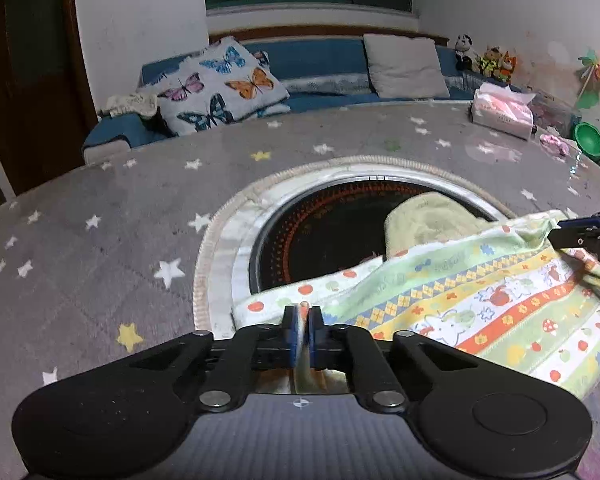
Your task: Fold clothes
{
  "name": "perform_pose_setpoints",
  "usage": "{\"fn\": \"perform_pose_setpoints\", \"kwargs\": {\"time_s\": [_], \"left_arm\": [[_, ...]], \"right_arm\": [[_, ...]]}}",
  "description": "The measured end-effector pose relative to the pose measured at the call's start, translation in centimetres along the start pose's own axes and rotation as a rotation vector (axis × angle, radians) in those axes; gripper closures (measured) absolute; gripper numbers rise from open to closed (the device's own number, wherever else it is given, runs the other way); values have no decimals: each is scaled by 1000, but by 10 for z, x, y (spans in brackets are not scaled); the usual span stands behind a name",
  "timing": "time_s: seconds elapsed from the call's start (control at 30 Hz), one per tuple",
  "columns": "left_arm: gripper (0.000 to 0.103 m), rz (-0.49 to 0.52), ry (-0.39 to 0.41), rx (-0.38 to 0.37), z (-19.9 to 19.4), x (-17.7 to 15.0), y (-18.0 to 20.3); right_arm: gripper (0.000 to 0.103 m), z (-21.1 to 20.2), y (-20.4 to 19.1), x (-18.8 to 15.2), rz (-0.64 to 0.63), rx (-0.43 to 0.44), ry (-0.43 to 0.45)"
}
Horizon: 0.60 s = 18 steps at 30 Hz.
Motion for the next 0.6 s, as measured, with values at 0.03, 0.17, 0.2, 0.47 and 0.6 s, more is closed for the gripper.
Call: {"fn": "perform_pose_setpoints", "kwargs": {"time_s": [0.03, 0.17, 0.2, 0.47, 0.6], "left_arm": [[98, 4, 20, 8, -5, 4, 1], [99, 36, 92, 50, -19, 18, 4], [99, 49, 108, 64, -21, 21, 5], [93, 21, 11, 111, 13, 2, -6], [89, 32, 22, 119, 4, 6, -2]], "right_arm": [[97, -1, 0, 1, -2, -2, 5], [98, -15, -1, 14, -7, -27, 85], [98, -19, -1, 19, -5, -30, 110], [94, 16, -4, 12, -15, -56, 38], [91, 1, -3, 21, -18, -59, 62]]}}
Point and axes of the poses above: each gripper's, at about its wrist camera, not at the fingertips, and z roughly the way its jaws point, y to its right, x to its top, the point moved 8 cm from there along z, roughly the way its jaws point, and after that the axes turned 13 degrees about -x, right-handed, at the moved point
